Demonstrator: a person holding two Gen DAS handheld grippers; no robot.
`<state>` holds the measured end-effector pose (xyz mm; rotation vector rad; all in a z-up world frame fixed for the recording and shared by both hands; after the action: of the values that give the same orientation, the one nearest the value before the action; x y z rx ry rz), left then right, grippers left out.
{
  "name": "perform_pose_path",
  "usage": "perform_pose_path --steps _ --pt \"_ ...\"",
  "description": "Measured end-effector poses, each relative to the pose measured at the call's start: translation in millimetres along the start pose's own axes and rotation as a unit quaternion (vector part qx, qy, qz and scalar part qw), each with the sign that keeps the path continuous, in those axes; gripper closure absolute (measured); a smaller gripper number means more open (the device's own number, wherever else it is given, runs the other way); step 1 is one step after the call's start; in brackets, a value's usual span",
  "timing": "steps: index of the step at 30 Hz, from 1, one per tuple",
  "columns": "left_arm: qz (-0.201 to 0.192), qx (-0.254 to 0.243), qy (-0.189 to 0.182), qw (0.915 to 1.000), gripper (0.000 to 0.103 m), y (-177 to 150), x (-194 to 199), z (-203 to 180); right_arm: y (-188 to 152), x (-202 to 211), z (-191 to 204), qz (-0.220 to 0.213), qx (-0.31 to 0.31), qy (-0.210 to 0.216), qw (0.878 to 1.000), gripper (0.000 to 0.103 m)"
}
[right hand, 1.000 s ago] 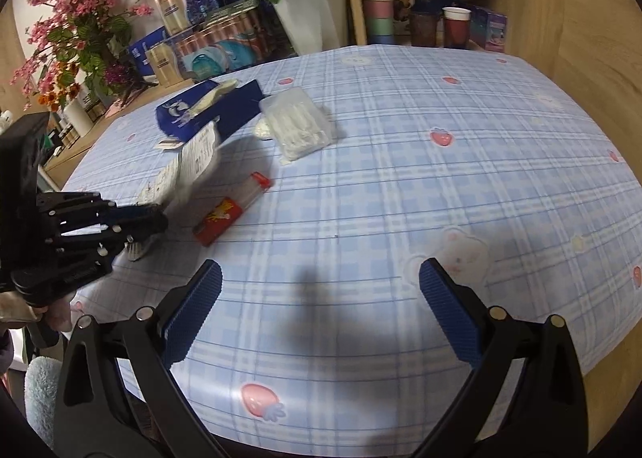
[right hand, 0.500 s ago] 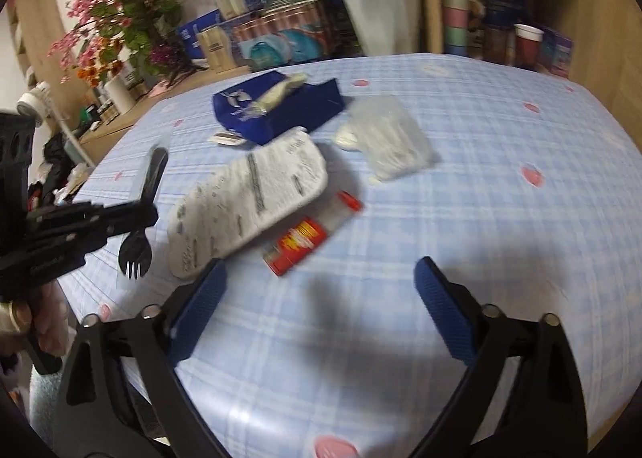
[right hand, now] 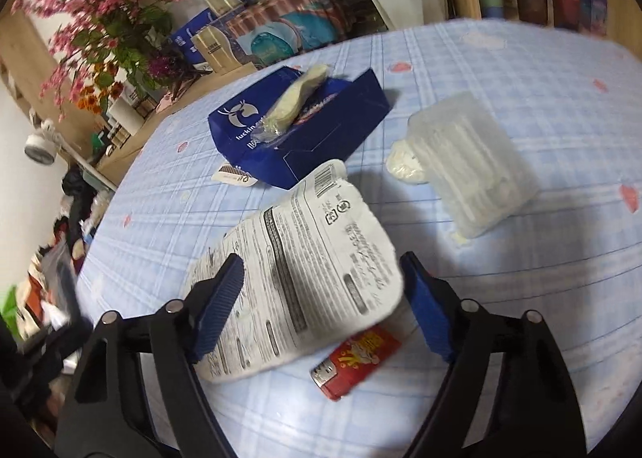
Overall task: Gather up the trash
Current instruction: 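Lift the clear bag with the left tool while the right tool grasps the white label sheet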
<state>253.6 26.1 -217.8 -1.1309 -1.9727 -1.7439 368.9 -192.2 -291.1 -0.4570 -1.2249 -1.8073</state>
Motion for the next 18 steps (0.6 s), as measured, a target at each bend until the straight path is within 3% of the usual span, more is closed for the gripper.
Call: perform_pose_path --steps 3,5,8,11,14,18 --pt "-0.003 0.001 0.000 1.0000 0.099 -5 7 -1 -1 -9 3 0.013 -0.015 0.014 1.000 0.040" --pt "-0.005 0.004 0.000 1.0000 0.099 -8 11 -1 -3 -8 7 0.017 -0.015 0.023 0.999 0.063" --pt "-0.009 0.010 -0.001 0.9999 0.099 -11 18 -1 -3 7 12 0.001 -0.021 0.047 0.999 0.081" --pt "-0.012 0.019 -0.004 0.9997 0.099 -13 25 0 0 27 19 -0.023 -0.028 0.074 0.997 0.091" --pt "-0.021 0.027 -0.004 0.9994 0.099 -15 37 -1 4 55 32 -0.054 -0.015 0.090 0.994 0.093" --pt "-0.030 0.028 -0.004 0.9991 0.099 -15 53 -6 7 86 52 -0.080 0.028 0.082 0.993 0.093"
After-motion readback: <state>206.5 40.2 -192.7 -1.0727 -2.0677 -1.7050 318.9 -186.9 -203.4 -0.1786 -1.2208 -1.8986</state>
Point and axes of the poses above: each gripper's, at about its wrist camera, not at the fingertips, and x roughly against the way its jaws point, z to its left, y to its top, the point moved 3 cm from there along -x, roughly the way its jaws point, and after that the axes turned 3 degrees about y, right-handed, at the moved point
